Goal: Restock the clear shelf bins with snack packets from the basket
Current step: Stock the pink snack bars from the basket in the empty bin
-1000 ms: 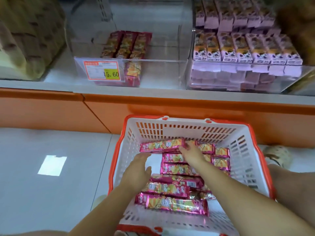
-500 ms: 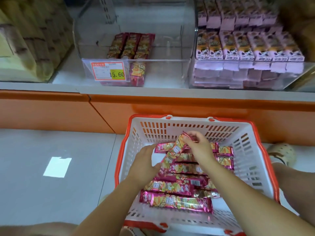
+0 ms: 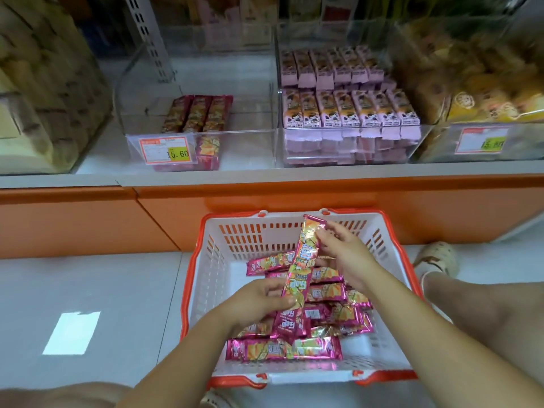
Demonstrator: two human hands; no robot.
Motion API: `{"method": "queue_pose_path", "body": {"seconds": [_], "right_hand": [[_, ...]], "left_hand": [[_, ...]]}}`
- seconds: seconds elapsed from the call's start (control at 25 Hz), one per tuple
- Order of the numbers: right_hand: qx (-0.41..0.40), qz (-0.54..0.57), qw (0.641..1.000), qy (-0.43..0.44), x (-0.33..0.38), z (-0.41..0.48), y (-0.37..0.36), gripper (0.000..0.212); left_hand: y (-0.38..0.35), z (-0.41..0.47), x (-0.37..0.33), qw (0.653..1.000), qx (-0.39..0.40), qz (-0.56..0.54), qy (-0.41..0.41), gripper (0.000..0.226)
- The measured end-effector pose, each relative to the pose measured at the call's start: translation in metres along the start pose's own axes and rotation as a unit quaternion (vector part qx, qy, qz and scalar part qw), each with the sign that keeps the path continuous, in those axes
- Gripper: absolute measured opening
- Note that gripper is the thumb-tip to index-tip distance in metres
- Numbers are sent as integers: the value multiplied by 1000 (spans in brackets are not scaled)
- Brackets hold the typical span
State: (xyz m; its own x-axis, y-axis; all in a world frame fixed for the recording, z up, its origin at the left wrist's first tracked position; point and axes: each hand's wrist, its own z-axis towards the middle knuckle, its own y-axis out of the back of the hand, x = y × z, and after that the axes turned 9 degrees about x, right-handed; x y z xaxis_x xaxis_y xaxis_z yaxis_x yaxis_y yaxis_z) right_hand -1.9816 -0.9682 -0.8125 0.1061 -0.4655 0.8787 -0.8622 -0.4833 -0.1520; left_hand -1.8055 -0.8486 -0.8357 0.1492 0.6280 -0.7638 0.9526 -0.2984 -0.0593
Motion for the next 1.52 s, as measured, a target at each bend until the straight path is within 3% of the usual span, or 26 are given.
{"method": "queue_pose_path", "body": {"seconds": [0.16, 0.32, 0.4, 0.44, 0.48, 0.56, 0.6, 0.64, 0.72, 0.84, 0.92, 1.12, 1.32, 1.4, 1.52], "right_hand": [[63, 5, 998, -25, -9, -16, -5, 47], [30, -4, 999, -23, -13, -16, -3, 60], [-39, -149, 987, 36, -8, -18, -2, 78], [-75, -272, 956, 78, -1, -20, -2, 83], [-80, -411, 901, 116, 6, -22, -2, 82], [6, -621, 773, 128, 19, -21, -4, 68], [72, -649, 751, 98, 22, -20, -5, 58], [126, -627, 766, 56, 23, -20, -6, 47], [169, -505, 846, 5, 20, -24, -10, 36], [136, -364, 921, -9, 14, -30, -17, 33], [118, -285, 951, -14, 11, -35, -22, 33], [125, -230, 964, -40, 12, -43, -36, 36], [107, -213, 971, 30, 49, -55, -57, 34], [93, -200, 969, 109, 89, -64, -76, 34], [60, -198, 956, 209, 163, -53, -110, 31]], "left_hand": [[-3, -5, -11, 1000, 4, -22, -21, 21], [-7, -10, -19, 999, 21, -16, -24, 31], [-2, -13, -23, 999, 2, 48, -12, 47], [5, -14, -24, 994, -13, 106, -3, 53], [13, -16, -28, 985, -28, 168, 3, 56], [31, -26, -39, 966, -34, 255, -9, 50], [40, -30, -44, 964, -31, 265, -18, 44], [47, -35, -50, 967, -30, 253, -27, 38], [56, -45, -58, 977, -46, 200, -56, 32], [63, -48, -57, 982, -138, 51, -121, 40], [58, -48, -52, 970, -165, -92, -152, 31], [49, -45, -52, 954, -196, -143, -177, 18], [73, -78, -93, 950, -229, 3, -210, 28], [98, -103, -122, 909, -315, 22, -271, 32], [148, -131, -153, 787, -507, 121, -331, 40]]}}
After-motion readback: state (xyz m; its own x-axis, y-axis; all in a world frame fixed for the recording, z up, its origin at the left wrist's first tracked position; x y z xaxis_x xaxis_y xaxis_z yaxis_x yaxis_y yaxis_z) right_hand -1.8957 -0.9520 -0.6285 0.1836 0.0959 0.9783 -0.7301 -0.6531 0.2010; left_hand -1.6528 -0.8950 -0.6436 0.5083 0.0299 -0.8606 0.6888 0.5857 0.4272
